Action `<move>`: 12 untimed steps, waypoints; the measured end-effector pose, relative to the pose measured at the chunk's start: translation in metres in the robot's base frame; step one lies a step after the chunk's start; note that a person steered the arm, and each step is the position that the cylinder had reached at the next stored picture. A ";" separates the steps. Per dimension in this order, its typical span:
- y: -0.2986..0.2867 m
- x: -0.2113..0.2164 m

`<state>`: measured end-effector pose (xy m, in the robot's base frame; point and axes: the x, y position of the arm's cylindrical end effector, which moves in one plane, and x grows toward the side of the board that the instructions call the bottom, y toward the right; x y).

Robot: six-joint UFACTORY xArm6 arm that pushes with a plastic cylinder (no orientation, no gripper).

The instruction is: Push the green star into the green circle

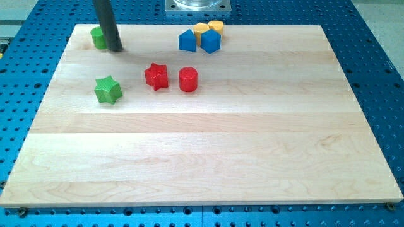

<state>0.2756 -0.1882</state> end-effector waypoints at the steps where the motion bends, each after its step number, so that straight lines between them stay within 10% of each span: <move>1: 0.017 0.065; 4: -0.002 0.198; 6: 0.010 0.109; 12: -0.016 0.135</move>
<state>0.4103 -0.2046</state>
